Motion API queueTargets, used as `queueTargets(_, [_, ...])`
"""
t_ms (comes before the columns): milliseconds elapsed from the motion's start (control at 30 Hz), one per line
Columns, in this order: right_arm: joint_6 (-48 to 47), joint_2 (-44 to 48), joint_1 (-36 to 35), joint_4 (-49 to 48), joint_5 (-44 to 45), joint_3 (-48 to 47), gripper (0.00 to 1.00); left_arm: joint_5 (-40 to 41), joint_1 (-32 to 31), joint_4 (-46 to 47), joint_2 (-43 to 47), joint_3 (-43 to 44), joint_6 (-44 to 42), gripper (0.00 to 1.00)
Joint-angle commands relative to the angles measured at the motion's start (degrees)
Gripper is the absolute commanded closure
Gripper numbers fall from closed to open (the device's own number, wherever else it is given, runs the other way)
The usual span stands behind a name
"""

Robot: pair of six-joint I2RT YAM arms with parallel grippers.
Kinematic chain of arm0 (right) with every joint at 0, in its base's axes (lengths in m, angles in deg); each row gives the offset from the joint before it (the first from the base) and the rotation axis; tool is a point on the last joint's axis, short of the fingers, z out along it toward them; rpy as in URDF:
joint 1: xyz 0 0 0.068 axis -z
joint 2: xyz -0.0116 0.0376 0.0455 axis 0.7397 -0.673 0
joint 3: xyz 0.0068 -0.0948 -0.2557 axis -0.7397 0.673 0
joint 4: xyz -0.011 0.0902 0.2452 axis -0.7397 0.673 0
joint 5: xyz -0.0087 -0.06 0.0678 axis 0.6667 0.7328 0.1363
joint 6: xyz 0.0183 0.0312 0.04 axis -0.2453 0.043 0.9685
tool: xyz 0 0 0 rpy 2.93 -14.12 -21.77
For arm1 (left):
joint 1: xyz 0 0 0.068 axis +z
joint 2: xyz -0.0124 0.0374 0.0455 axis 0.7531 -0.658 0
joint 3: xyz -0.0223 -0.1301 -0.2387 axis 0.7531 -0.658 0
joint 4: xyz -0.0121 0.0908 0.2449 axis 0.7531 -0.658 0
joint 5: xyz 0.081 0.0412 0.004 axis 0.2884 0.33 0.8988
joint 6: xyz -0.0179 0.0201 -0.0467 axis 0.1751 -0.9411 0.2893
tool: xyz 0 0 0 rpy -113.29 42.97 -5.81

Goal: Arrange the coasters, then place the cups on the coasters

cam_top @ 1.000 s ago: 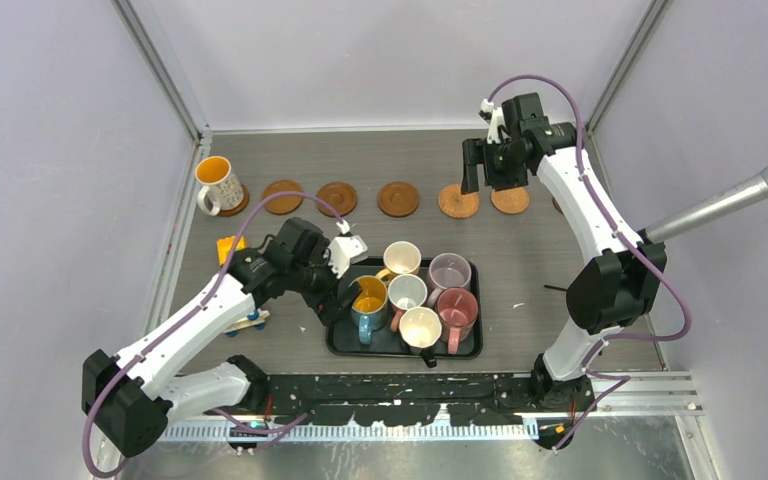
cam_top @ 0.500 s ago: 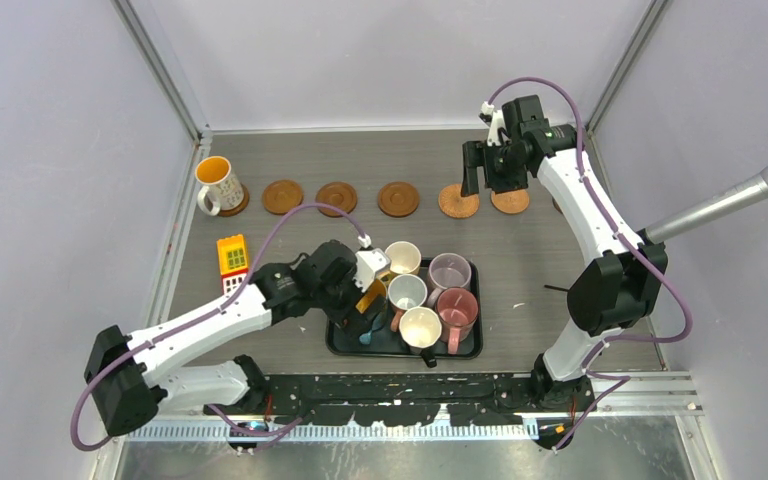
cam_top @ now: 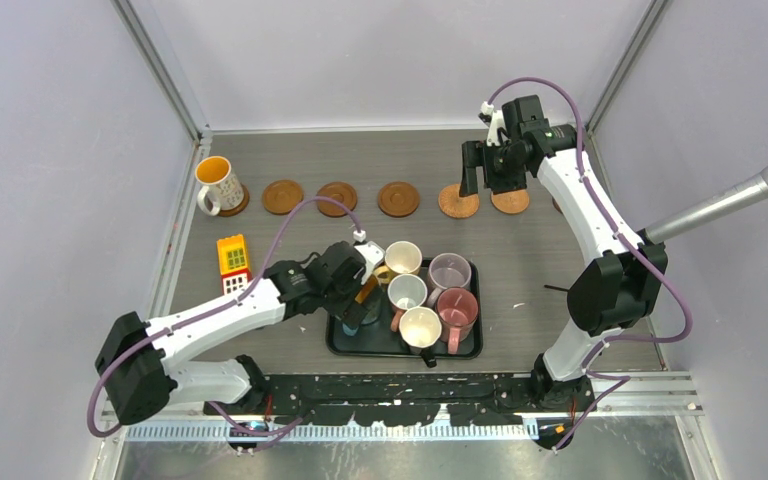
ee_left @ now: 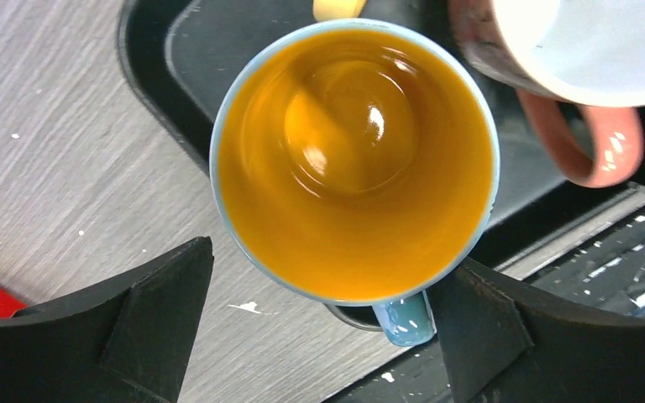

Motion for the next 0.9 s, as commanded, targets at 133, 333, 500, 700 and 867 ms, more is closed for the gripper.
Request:
queueTargets(133, [0.7,2.0,0.2,-0.6,-1.7,-0.5,0.16,-2.4,9.6,4.3,-1.6,0.7,-6.0,0.18])
queueTargets(333, [0.5,2.8,0.2,-0.7,-1.8,0.2,0.16,-6.7,10.0,7.1,-0.6,-1.7,-7.4,0.30])
queueTargets(500, [0.3,3.5,0.2,-0.8,-1.6,1.1,0.16,-6.0,10.7,7.5,-1.8,-2.3,-4.5,0.32])
queueTargets(700, [0.3,3.5,0.2,-0.7,-1.7,1.1,0.16,-4.9,11.5,9.5,-2.6,-2.7,-3.8,0.44])
queueTargets(867, [0.3,3.4,0.2,-0.7,-1.7,0.8,0.16,-3.6,11.5,9.6,-3.1,-2.9,-4.0,0.56])
